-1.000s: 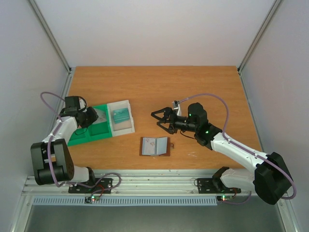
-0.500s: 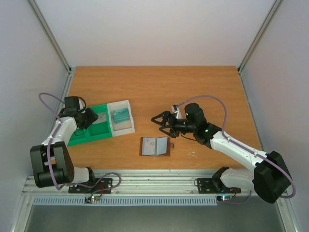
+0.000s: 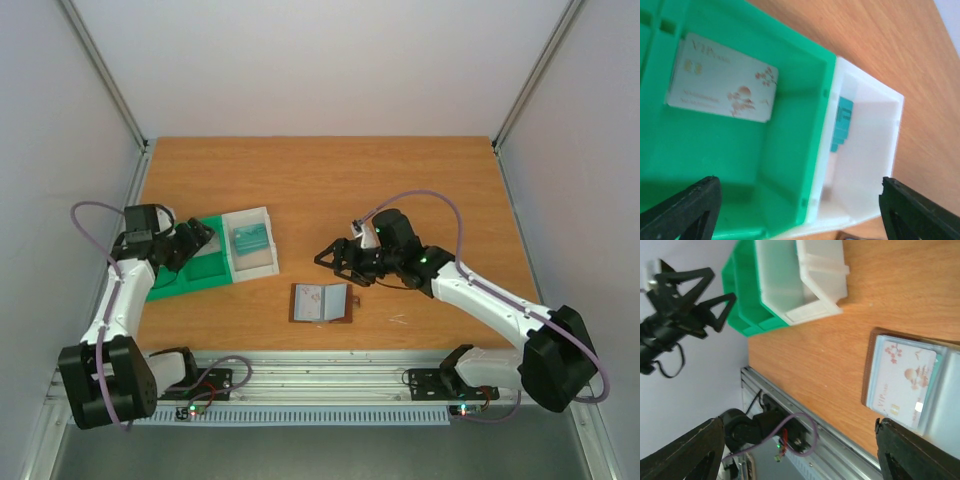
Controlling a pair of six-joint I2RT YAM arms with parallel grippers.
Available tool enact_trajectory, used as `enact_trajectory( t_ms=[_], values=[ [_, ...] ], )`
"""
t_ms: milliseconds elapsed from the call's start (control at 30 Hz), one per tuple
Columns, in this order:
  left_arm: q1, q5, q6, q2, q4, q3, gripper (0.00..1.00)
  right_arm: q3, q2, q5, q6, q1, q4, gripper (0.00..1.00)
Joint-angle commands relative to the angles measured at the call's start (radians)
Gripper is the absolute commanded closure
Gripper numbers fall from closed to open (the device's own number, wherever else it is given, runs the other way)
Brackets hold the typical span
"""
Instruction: Take the credit cards out of the card holder
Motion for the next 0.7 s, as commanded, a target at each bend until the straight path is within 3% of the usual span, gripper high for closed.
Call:
enact_trajectory(
  t_ms=[0,100,233,400,667],
  values=[
    [0.001,0.109,0.005,-0.078,-0.047,-0.024,0.08,0.030,0.051,0.020,-0.071,0.028,-0.062,0.22],
    [0.001,0.132,0.019,-0.133,-0.082,-0.026,0.07,0.024,0.089,0.037,-0.087,0.042,-0.068,0.42],
    [-0.016,0.151,0.025,-0.180,-0.126,-0.028,0.03,0.022,0.148,0.044,-0.104,0.058,-0.070,0.58],
    [-0.090,0.135,0.027,-0.236,-0.167,-0.038,0.01,0.063,0.223,0.053,-0.170,0.063,-0.146,0.66],
    [-0.241,0.121,-0.056,-0.310,-0.129,-0.060,0.03,0.040,0.286,0.107,-0.209,0.066,-0.099,0.73]
  ],
)
